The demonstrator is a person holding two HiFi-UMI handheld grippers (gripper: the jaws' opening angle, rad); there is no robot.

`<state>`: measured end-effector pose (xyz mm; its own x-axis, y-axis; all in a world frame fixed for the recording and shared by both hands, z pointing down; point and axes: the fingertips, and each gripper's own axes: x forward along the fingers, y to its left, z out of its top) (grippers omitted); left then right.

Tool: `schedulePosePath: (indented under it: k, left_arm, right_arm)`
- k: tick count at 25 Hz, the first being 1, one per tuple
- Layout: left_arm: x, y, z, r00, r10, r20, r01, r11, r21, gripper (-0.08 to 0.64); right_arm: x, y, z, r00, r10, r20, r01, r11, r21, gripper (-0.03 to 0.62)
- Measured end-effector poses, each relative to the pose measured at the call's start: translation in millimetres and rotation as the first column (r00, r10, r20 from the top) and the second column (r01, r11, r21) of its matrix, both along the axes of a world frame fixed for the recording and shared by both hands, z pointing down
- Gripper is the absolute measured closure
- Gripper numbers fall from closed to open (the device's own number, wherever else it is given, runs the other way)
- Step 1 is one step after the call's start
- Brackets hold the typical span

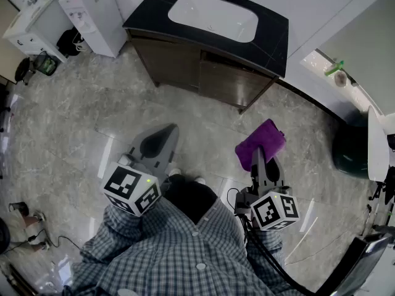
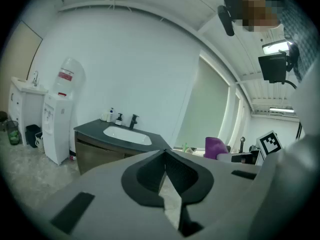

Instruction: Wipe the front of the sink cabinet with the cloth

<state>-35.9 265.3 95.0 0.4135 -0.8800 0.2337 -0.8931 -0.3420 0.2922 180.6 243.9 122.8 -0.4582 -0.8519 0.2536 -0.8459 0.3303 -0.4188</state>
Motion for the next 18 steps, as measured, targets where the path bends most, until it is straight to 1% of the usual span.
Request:
schedulePosePath:
  k: [10, 18]
  left_arm:
    - [10, 3, 4, 1.0, -0.004, 0.005, 0.004, 1.0, -0.002, 0.549]
    - [23, 4, 9, 0.999, -0.029, 0.016, 0.029, 1.0, -0.012, 0.549]
  right_arm:
    - [11, 3, 5, 1.0, 0.0, 0.0, 0.0, 1.0, -0.003, 0.515]
    - [18, 3, 10, 0.999, -0.045, 0.018, 0.045, 0.999, -0.007, 0.515]
